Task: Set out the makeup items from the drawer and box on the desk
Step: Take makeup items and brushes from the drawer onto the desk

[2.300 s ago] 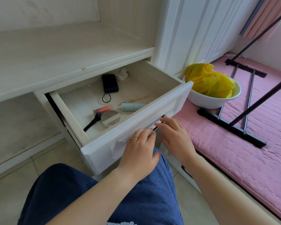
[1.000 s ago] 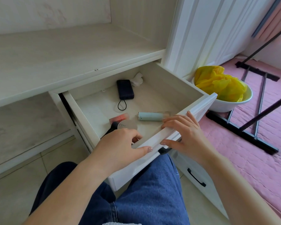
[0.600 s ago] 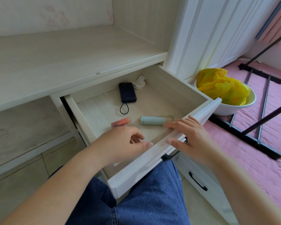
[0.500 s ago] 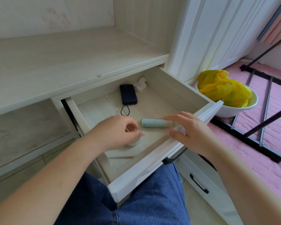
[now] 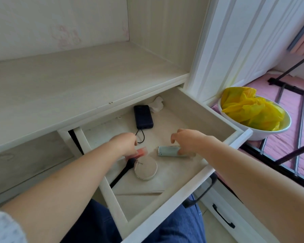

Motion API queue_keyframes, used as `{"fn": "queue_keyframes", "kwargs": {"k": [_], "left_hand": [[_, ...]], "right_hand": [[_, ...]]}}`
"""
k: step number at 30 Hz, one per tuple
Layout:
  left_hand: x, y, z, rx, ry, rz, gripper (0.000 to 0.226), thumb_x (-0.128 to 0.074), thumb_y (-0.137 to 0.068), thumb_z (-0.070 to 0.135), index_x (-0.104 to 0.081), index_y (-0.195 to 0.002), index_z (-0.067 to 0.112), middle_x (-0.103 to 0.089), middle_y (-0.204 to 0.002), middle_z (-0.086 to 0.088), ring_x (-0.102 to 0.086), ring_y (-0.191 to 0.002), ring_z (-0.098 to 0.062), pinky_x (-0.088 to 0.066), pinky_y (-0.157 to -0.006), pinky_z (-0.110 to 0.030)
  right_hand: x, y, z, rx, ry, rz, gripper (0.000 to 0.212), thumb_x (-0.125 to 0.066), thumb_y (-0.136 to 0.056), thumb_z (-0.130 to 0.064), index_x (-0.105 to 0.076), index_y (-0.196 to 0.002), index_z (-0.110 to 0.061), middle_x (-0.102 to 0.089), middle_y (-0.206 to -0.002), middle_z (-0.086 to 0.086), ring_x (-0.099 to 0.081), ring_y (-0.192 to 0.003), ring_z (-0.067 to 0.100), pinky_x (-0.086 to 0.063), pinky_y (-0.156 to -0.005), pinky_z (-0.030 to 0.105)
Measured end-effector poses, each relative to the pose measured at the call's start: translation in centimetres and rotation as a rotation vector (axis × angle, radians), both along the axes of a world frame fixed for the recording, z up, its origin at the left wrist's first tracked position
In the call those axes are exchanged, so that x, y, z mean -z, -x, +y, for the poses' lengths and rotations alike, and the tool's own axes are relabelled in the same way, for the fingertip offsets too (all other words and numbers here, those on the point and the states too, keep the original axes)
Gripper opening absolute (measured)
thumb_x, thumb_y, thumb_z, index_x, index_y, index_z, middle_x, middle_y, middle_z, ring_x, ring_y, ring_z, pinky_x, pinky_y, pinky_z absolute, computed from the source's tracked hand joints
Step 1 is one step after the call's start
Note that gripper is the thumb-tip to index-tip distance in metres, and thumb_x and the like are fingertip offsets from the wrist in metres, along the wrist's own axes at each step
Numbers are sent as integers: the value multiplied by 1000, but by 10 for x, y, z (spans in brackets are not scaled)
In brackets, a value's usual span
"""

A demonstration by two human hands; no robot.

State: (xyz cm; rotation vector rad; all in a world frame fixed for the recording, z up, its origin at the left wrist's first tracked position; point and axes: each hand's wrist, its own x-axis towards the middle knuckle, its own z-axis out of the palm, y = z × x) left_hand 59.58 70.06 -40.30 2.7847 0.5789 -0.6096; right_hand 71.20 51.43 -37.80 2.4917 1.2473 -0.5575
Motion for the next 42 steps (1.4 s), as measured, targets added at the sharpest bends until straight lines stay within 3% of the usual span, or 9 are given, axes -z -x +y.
{"fn": "queue_keyframes", "kwargs": {"k": [5,12,17,21,27,30,33,36,42], "left_hand": [[19,-14,-5,24,1,50,31,-67,-79,35,-67,-106,19,-70,-104,-1,-64,-94,-20,-52,-79,-31],[23,-17,-9,15,21,42,31,-52,-84,31,-68,-102,12,-68,-99,-7,-64,-91,-25,-48,-71,-31],[19,-12,-4,-17,-4,38,11,-50,-79,19,-60,-78,16,-52,-77,-3,-47,-70,-24,-32,-51,-23],[14,-10,-5,-20,15,-18,11,-57,-76,16,-64,-84,13,-60,-81,-2,-56,-75,-23,-40,-57,-25],[-17,7,-2,-131,246,-289,16,-57,-82,25,-64,-91,13,-70,-88,-5,-65,-83,-22,-45,-66,-27],[-37,26,12,-204,378,-468,14,-60,-83,30,-61,-83,17,-72,-74,-2,-69,-68,-17,-49,-63,-25],[-59,47,26,-275,503,-590,9,-67,-81,20,-63,-88,22,-71,-83,4,-68,-74,-10,-53,-68,-23],[-82,68,38,-331,588,-699,20,-72,-77,15,-65,-94,20,-70,-87,6,-66,-82,-12,-54,-84,-34],[-131,127,80,-424,552,-905,23,-73,-76,12,-67,-98,17,-71,-89,7,-68,-86,-6,-51,-81,-22]], "right_hand": [[5,-3,11,-95,127,-35,41,-59,-85,-27,-49,-124,-17,-53,-121,7,-57,-103,27,-43,-71,33],[18,-1,25,-166,209,-119,44,-62,-85,-28,-47,-124,-14,-56,-121,7,-59,-106,28,-41,-69,32],[26,-2,39,-189,232,-157,48,-65,-83,-29,-47,-126,-14,-57,-120,7,-59,-105,27,-42,-69,32],[21,-6,37,-165,202,-96,47,-65,-83,-30,-47,-123,-13,-58,-116,8,-59,-98,27,-42,-68,33],[-5,-10,30,-16,-83,96,46,-69,-79,-39,-50,-112,-13,-54,-90,0,-50,-80,21,-40,-68,31],[-26,-7,40,31,-239,154,47,-70,-77,-43,-50,-110,-18,-59,-97,-3,-54,-85,19,-44,-74,29],[-50,2,57,60,-399,211,48,-72,-74,-43,-53,-110,-18,-65,-105,-2,-62,-92,19,-52,-85,36],[-78,20,80,83,-538,322,41,-72,-77,-36,-54,-108,-17,-65,-104,-2,-67,-86,17,-58,-79,36],[-130,70,151,12,-813,554,36,-70,-81,-19,-55,-113,-14,-61,-102,-2,-64,-93,17,-61,-71,33]]}}
